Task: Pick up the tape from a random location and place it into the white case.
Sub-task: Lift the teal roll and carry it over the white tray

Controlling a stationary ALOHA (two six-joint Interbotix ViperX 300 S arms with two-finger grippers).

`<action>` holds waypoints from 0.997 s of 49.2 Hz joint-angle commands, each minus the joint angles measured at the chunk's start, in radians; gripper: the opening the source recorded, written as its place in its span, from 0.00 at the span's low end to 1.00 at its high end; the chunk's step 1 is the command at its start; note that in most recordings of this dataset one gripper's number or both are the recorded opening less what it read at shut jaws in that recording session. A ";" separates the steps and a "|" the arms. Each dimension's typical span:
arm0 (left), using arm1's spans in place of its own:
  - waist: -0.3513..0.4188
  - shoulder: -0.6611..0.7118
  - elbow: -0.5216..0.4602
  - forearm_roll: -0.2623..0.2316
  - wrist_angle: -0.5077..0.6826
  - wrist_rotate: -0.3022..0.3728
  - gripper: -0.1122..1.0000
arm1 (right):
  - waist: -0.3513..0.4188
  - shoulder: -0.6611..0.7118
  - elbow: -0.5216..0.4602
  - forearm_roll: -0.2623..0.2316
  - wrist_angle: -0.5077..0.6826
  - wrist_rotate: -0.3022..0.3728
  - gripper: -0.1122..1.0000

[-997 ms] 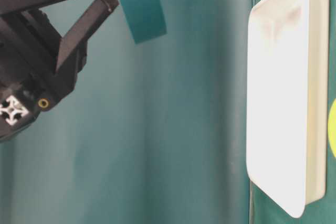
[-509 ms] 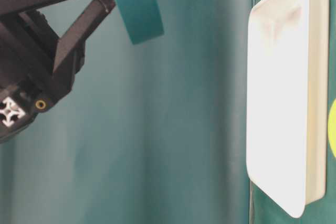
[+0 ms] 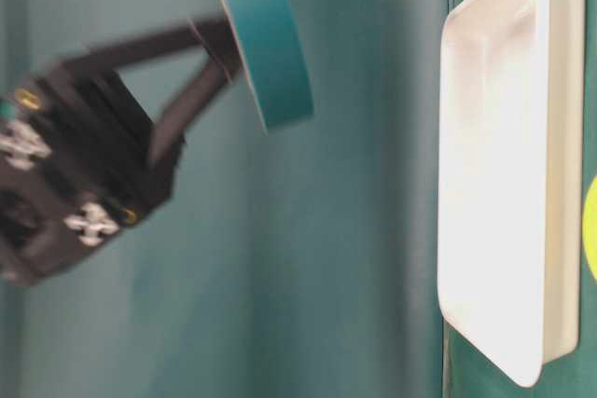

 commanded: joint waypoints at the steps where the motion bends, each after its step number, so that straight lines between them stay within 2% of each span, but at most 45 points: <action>1: 0.040 -0.058 0.015 0.002 -0.017 -0.002 0.30 | 0.000 0.005 -0.026 0.000 -0.003 0.000 0.92; 16: 0.181 -0.109 0.095 0.002 -0.034 -0.002 0.30 | 0.000 0.005 -0.026 0.000 -0.003 -0.002 0.92; 29: 0.291 -0.121 0.109 0.002 -0.032 0.000 0.30 | 0.000 0.005 -0.026 0.000 0.006 -0.002 0.92; 38: 0.342 -0.123 0.109 0.002 -0.032 -0.002 0.30 | 0.000 0.005 -0.026 0.000 0.009 -0.002 0.92; 49: 0.364 -0.123 0.109 0.002 -0.031 -0.002 0.30 | 0.000 0.005 -0.026 0.000 0.012 -0.002 0.92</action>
